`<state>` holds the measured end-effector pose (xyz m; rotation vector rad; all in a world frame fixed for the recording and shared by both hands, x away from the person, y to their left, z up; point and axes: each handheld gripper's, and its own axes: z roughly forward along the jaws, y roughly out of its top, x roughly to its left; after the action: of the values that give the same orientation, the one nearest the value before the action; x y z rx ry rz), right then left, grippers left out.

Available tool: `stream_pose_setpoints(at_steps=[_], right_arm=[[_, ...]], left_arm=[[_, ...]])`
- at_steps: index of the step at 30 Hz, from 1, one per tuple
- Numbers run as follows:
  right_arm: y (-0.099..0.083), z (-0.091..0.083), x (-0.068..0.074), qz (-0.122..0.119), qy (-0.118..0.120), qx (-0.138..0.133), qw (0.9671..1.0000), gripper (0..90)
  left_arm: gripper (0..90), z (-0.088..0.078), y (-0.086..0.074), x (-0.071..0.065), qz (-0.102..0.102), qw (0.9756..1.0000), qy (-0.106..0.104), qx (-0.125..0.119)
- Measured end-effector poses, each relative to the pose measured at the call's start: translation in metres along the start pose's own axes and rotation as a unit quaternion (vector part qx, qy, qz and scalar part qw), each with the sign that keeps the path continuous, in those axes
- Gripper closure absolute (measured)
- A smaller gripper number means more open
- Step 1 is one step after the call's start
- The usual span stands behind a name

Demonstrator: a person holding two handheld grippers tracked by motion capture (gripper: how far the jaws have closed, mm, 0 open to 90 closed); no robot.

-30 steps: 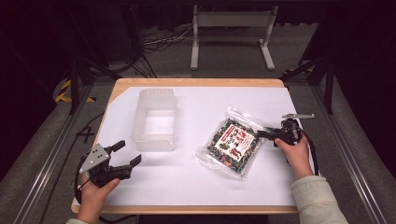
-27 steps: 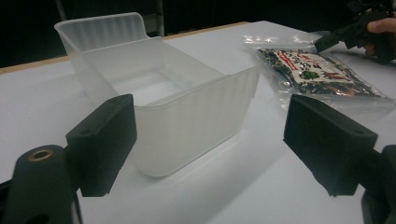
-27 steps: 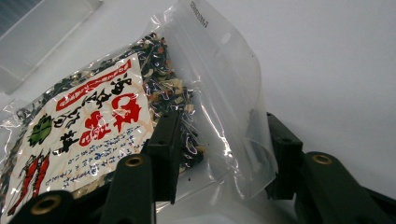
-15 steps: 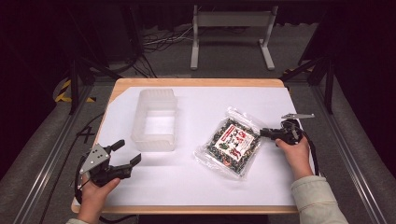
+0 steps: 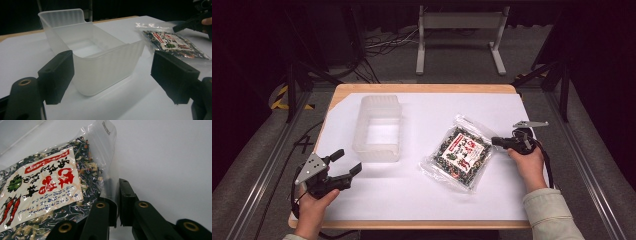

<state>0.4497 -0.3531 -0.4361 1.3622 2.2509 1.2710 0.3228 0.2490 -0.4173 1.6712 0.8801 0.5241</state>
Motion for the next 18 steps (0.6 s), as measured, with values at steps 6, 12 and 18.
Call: stream_pose_setpoints(at_steps=[6,12,18], right_arm=[[0.001,-0.004,0.0,0.008,0.005,-0.013,0.9999,89.0],[0.01,-0.021,0.006,0.004,-0.003,-0.048,0.9988,89.9],[0.018,-0.039,0.01,0.004,0.002,-0.081,0.9967,90.0]], left_arm=[[21.9,0.0,0.005,-0.001,-0.009,0.9996,0.013,0.023],[21.6,0.001,0.013,-0.005,-0.001,0.9994,0.015,0.03],[23.4,0.003,0.02,-0.008,0.005,0.9991,0.009,0.04]])
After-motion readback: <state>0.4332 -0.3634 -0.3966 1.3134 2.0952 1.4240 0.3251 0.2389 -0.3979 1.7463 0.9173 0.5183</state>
